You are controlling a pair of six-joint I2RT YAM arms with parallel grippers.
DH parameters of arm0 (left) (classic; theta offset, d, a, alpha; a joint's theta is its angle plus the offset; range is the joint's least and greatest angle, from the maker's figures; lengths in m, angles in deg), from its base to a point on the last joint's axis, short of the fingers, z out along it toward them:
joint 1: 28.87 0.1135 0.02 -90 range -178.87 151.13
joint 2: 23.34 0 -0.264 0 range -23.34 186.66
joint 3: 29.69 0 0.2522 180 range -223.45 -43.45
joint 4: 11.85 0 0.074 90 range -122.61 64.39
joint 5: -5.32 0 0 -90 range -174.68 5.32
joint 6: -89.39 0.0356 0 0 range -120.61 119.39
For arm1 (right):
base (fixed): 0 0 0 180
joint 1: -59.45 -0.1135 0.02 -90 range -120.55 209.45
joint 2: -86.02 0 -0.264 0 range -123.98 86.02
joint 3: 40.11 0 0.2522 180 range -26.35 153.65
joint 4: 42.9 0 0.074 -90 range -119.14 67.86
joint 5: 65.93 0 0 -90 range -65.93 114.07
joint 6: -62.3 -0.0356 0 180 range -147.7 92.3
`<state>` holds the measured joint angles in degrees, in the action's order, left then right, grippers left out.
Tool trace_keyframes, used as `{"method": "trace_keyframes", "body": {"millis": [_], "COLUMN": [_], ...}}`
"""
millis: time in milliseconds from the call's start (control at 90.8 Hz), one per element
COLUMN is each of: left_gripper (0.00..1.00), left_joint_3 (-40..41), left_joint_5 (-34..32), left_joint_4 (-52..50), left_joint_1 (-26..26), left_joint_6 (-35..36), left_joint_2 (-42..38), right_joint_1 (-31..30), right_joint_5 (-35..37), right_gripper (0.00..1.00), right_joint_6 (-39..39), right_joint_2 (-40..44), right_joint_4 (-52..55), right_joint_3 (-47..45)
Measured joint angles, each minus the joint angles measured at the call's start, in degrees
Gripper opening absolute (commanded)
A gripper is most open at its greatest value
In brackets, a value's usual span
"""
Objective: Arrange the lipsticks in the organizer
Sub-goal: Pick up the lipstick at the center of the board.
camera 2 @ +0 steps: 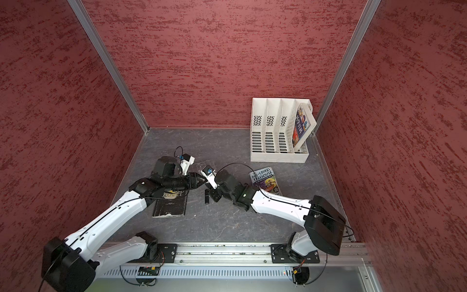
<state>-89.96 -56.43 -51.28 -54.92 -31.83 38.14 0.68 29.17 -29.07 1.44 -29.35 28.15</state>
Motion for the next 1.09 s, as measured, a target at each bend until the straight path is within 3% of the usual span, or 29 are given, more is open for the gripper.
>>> {"method": "trace_keyframes", "body": {"millis": [264,463,804,948,1091], "left_gripper": [0.34,0.36,0.21,0.19,0.18], "left_joint_3": [-0.2,-0.7,-0.8,-1.1,-1.4], "left_joint_5": [0.1,0.1,0.1,0.1,0.2], "left_joint_4": [0.2,0.4,1.2,1.3,1.1], "left_joint_1": [0.0,0.0,-0.1,-0.1,0.2], "left_joint_6": [-0.1,-0.3,-0.4,-0.4,-0.1], "left_joint_2": [0.4,1.2,1.6,1.6,1.6], "right_joint_1": [-0.4,-0.4,-0.4,-0.5,-0.5], "right_joint_5": [0.5,0.6,1.2,1.7,1.7], "right_gripper": [0.19,0.19,0.21,0.33,0.54], "right_joint_6": [0.5,0.6,0.6,0.4,-0.9], "right_joint_2": [-0.1,-0.2,-0.6,-0.7,-0.7], "right_joint_4": [0.0,0.0,0.0,0.3,0.7], "right_joint_3": [0.2,0.3,0.7,1.2,2.3]}}
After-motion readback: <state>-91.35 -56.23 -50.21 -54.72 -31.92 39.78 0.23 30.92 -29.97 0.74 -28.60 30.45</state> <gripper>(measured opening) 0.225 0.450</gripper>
